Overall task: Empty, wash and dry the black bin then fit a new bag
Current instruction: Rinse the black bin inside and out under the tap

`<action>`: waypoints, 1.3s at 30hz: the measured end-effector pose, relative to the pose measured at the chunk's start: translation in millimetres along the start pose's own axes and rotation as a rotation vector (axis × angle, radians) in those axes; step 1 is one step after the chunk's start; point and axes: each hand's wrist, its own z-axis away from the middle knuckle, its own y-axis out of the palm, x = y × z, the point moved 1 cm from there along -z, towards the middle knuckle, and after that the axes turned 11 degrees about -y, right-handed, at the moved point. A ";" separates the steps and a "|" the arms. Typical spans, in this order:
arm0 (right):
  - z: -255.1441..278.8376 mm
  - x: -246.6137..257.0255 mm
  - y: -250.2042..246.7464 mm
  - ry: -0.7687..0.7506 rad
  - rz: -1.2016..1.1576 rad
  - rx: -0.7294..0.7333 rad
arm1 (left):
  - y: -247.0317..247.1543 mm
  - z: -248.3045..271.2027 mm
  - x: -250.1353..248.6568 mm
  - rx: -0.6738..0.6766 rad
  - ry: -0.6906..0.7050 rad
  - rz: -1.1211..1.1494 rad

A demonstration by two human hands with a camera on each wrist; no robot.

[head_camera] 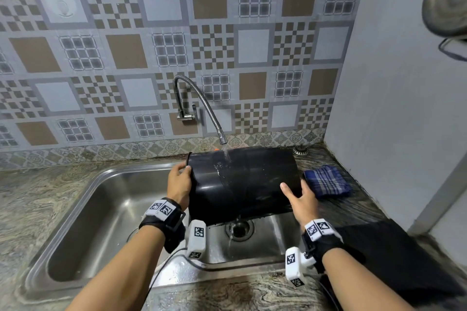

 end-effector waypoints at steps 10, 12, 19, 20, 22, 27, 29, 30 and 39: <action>-21.9 18.8 -2.1 -0.004 0.026 -0.091 | 1.6 8.2 9.9 0.164 -0.162 0.073; -27.5 19.4 0.5 0.021 0.032 -0.119 | 1.7 9.8 13.1 0.157 -0.152 0.096; -42.8 27.1 4.6 0.075 0.026 -0.195 | -7.9 30.1 17.7 0.343 -0.209 -0.036; -44.2 28.8 5.3 0.077 0.034 -0.193 | -7.5 29.8 20.5 0.347 -0.217 -0.009; -48.0 31.1 6.7 0.094 0.041 -0.192 | -4.9 28.9 24.4 0.251 -0.190 0.050; -58.3 38.0 5.5 0.143 0.070 -0.195 | -8.5 32.8 25.4 0.234 -0.096 0.110; -59.2 39.9 5.8 0.157 0.067 -0.196 | -9.8 38.8 20.9 0.312 -0.071 0.086; -59.5 39.0 6.0 0.162 0.065 -0.201 | -9.7 39.8 19.8 0.331 -0.074 0.068; -50.2 43.3 10.1 0.078 0.029 -0.108 | -5.8 34.7 15.1 0.082 0.063 0.007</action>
